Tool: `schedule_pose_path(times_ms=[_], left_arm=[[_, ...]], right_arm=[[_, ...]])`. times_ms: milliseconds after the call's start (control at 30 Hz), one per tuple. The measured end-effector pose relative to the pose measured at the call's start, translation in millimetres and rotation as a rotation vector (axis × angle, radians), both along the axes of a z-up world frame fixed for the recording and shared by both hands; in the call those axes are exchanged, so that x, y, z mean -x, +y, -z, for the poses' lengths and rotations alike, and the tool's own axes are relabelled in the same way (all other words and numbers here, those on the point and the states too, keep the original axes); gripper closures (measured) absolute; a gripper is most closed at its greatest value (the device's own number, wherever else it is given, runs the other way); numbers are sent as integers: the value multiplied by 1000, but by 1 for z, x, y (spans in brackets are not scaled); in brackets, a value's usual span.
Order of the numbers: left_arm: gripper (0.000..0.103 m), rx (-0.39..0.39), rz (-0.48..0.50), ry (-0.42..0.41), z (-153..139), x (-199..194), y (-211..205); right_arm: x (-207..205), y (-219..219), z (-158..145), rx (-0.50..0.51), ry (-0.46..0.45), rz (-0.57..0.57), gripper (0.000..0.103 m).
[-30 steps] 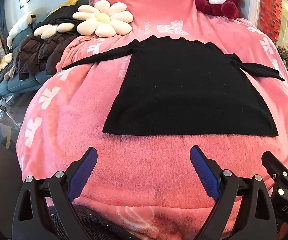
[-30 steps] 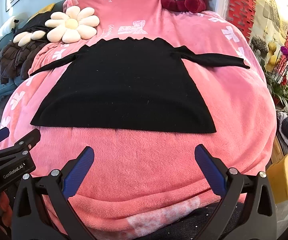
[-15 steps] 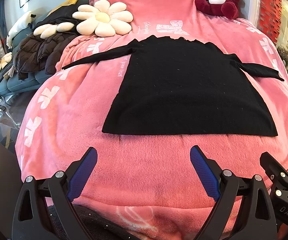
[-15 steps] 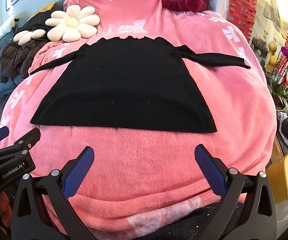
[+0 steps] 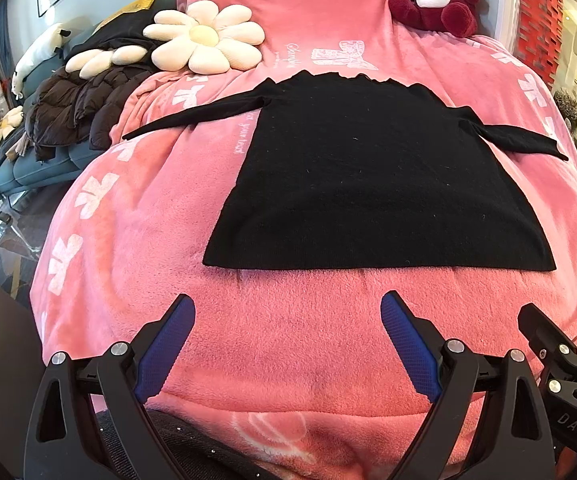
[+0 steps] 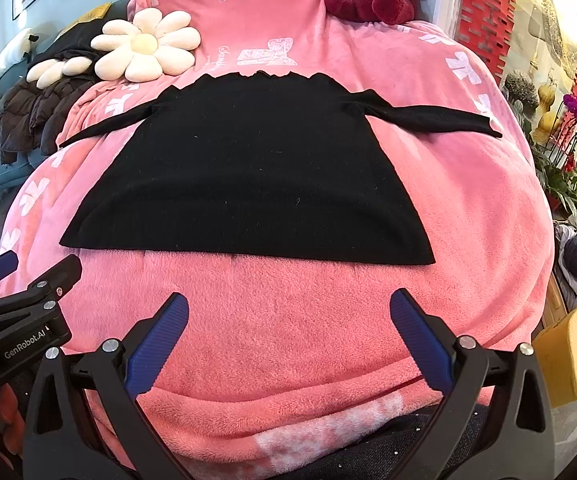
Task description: Fold small clothes
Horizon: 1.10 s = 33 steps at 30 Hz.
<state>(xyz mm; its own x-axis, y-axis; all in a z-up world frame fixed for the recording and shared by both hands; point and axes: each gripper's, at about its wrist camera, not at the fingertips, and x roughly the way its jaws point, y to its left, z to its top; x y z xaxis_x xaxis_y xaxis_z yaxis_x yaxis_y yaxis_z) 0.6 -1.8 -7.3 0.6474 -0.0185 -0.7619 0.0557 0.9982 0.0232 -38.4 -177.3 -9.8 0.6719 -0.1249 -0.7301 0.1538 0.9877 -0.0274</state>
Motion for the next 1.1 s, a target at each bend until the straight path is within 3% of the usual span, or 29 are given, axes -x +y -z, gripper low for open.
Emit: schedule_pose_path(times_ms=[733, 867, 1000, 1100], left_arm=[[12, 13, -8, 9, 0, -1, -1], [10, 65, -21, 15, -4, -3, 8], [10, 198, -34, 50, -13, -19, 26], [8, 311, -60, 88, -18, -57, 55]], right_arm=[[1, 0, 4, 5, 8, 6, 5], [1, -2, 8, 1, 16, 30, 5], [2, -10, 5, -27, 9, 52, 5], [-4, -18, 5, -45, 18, 72, 5]])
